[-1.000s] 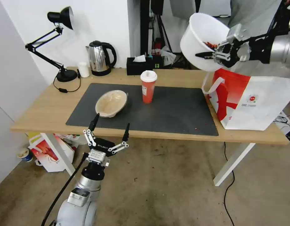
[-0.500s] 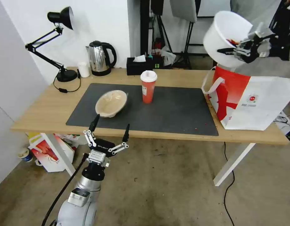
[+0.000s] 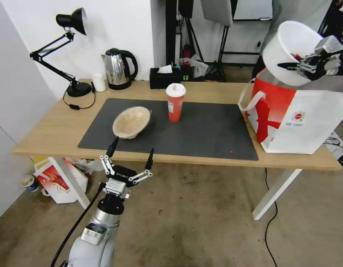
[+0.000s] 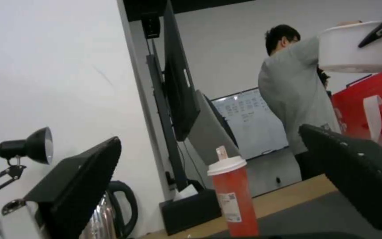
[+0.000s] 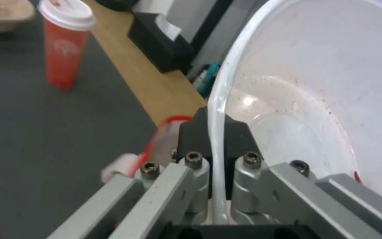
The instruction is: Pick up the trash from the table and place it into the takeout bag.
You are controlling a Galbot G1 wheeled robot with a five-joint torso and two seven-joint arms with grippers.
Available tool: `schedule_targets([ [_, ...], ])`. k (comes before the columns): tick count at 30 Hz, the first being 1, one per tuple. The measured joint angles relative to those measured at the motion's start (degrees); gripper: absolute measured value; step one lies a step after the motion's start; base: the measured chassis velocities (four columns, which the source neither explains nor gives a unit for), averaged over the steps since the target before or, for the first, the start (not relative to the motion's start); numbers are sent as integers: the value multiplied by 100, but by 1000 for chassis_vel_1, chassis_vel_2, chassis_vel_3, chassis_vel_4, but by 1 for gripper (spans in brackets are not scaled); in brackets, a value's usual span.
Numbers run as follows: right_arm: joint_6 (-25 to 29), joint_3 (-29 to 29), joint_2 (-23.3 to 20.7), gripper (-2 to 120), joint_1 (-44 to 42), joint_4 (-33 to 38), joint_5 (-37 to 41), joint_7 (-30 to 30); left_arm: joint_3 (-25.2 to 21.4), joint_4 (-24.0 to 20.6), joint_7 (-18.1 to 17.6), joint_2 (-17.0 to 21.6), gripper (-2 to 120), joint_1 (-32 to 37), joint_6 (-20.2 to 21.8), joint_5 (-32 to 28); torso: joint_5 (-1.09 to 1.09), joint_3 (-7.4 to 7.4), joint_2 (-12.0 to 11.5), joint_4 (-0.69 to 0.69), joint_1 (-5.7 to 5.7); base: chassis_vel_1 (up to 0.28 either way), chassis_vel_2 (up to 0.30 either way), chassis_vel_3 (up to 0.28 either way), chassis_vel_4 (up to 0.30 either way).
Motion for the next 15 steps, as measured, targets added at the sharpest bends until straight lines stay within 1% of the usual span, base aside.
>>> schedule_targets([
  [15, 35, -1, 4, 0, -24, -249, -149, -90, -12, -6, 2, 13, 100, 0, -1, -15, 0, 0, 0, 0, 0, 0, 0, 0, 0],
])
